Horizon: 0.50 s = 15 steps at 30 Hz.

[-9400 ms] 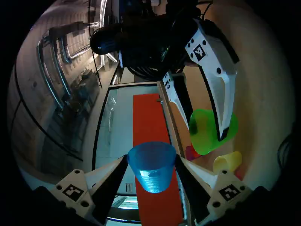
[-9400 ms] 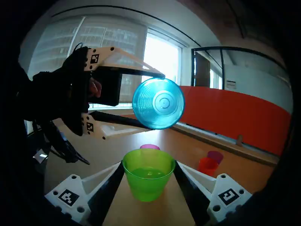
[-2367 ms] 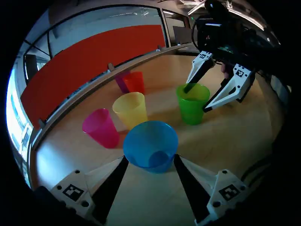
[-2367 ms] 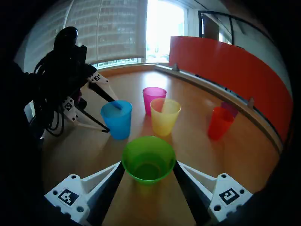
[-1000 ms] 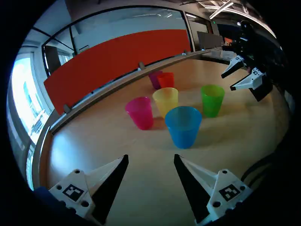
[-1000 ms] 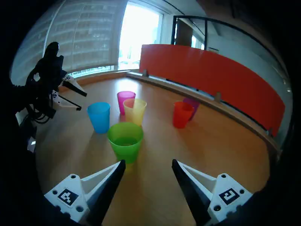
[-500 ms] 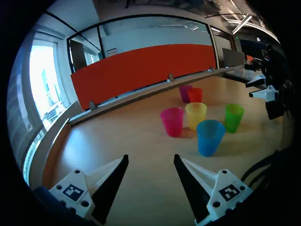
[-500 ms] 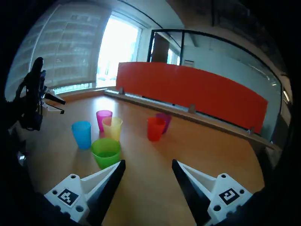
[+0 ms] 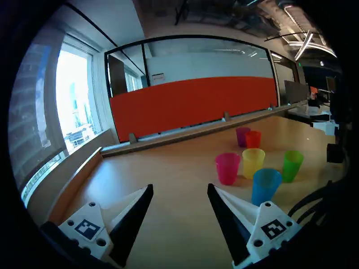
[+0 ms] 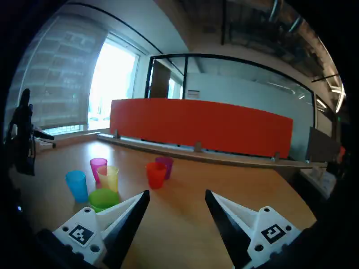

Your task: Pour water

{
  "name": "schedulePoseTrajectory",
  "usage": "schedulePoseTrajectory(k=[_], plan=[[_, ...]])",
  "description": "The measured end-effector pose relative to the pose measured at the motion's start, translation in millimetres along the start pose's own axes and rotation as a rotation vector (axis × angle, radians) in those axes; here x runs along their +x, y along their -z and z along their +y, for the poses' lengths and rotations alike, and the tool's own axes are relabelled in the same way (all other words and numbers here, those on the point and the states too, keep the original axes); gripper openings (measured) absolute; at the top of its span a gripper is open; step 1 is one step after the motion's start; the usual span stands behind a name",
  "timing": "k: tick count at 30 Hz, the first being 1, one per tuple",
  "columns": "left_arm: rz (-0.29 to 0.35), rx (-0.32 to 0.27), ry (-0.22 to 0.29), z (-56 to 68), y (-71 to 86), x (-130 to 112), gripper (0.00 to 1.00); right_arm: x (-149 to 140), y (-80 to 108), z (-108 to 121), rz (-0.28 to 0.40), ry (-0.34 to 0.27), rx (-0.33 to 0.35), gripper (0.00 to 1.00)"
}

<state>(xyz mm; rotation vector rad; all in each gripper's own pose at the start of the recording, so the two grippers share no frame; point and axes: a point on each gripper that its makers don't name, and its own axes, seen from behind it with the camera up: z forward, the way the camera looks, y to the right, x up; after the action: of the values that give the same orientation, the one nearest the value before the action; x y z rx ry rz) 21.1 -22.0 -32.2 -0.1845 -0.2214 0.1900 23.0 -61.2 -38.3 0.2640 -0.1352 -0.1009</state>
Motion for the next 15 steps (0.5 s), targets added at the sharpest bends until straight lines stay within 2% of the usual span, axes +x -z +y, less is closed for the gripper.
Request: schedulePoseTrajectory(k=[8,15], plan=[[0.128,0.054,0.081,-12.4,5.5,25.1,0.89,30.6,-0.9,16.4,0.116,-0.045,-0.068,0.96],[0.182,0.101,0.118,-23.9,9.9,32.9,0.89,33.7,-4.3,32.2,0.151,-0.078,-0.143,0.96]])
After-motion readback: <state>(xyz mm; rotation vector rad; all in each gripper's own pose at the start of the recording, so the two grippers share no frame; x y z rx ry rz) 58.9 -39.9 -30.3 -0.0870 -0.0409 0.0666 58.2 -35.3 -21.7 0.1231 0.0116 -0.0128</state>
